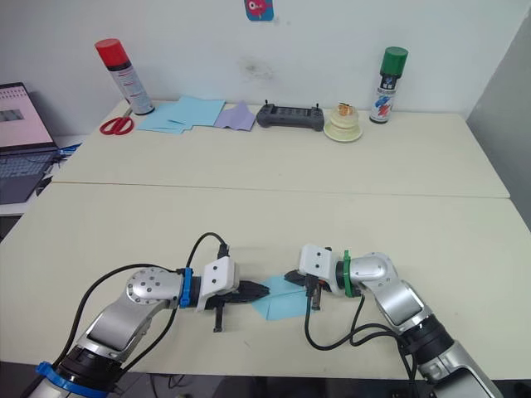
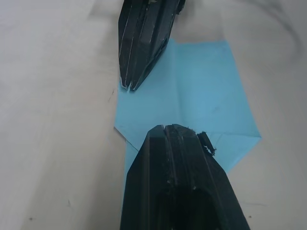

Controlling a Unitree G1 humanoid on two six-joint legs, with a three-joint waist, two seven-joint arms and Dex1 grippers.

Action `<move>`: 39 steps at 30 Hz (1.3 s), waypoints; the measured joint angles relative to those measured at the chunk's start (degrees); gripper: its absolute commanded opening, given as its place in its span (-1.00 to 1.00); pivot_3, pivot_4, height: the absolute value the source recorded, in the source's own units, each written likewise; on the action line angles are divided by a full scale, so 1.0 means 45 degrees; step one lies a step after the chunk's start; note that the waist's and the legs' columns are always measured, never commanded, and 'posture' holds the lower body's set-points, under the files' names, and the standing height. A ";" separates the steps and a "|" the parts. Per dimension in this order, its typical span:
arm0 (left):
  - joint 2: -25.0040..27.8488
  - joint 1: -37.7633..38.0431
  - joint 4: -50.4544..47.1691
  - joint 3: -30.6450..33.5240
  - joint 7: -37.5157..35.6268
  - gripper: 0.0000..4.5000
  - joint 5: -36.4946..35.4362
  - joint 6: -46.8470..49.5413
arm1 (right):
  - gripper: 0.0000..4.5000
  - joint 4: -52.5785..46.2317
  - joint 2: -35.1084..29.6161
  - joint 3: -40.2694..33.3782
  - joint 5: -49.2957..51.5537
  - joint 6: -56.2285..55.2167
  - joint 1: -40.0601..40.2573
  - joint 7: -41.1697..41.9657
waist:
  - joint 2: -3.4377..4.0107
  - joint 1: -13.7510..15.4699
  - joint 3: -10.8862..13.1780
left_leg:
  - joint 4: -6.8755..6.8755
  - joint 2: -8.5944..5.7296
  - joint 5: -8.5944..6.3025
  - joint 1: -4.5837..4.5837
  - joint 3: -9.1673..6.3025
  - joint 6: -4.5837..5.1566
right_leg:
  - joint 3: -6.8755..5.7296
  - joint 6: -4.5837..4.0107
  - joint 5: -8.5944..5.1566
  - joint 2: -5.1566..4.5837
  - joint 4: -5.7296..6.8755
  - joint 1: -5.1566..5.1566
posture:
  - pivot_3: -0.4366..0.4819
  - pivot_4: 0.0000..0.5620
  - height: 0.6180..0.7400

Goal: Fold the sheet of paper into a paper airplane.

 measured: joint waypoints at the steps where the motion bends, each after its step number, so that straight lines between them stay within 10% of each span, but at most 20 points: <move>1: 0.0009 0.0057 -0.0029 0.0005 0.0079 -1.00 0.0001 0.0005 | -0.98 -0.0001 -0.0038 -0.0005 0.0005 -0.0009 0.0003 0.0019 | 0.0000 0.0001 -0.0003 | 0.0000 0.0000 0.0000 0.0003 0.0001 0.0000 | 0.0002 0.0000 0.0000 0.0000 0.0000 0.0002 | -0.05 -0.47 1.00; 26: 0.0096 0.0547 -0.0114 -0.0064 0.0532 -1.00 0.0111 -0.0273 | -0.98 -0.0384 -0.0231 -0.0630 0.0857 0.0415 0.0596 0.0164 | 0.0000 0.0000 -0.0110 | -0.0005 0.0003 0.0000 0.0021 0.0000 0.0000 | 0.0002 -0.0007 -0.0006 0.0000 0.0000 0.0017 | -0.05 -0.47 1.00; 32: 0.0072 0.0460 -0.0030 -0.0199 0.0570 -1.00 0.0146 -0.0325 | -0.28 -0.1878 0.0253 -0.0786 0.2000 0.1955 0.0285 0.0278 | 0.0001 0.0002 -0.0111 | -0.0005 0.0010 0.0000 0.0020 -0.0006 0.0000 | 0.0000 -0.0006 -0.0007 -0.0002 0.0000 0.0019 | -0.05 -0.47 1.00; 35: 0.0067 0.0376 -0.0009 -0.0250 0.0536 -1.00 0.0146 -0.0327 | -0.33 -0.1563 0.0485 -0.0270 0.1782 0.1995 0.0294 0.0108 | 0.0002 0.0002 -0.0111 | -0.0005 0.0005 0.0000 0.0018 -0.0001 0.0000 | 0.0002 -0.0006 -0.0007 -0.0003 -0.0001 0.0015 | -0.05 -0.47 1.00; 39: 0.0071 0.0219 0.0126 -0.0246 0.0428 -1.00 0.0146 -0.0347 | -0.91 -0.1164 0.0638 -0.0030 0.1556 0.2108 0.0302 -0.0056 | 0.0002 0.0001 -0.0111 | -0.0005 0.0001 0.0000 0.0017 0.0000 0.0000 | 0.0002 -0.0006 -0.0007 -0.0003 0.0000 0.0015 | -0.05 -0.47 1.00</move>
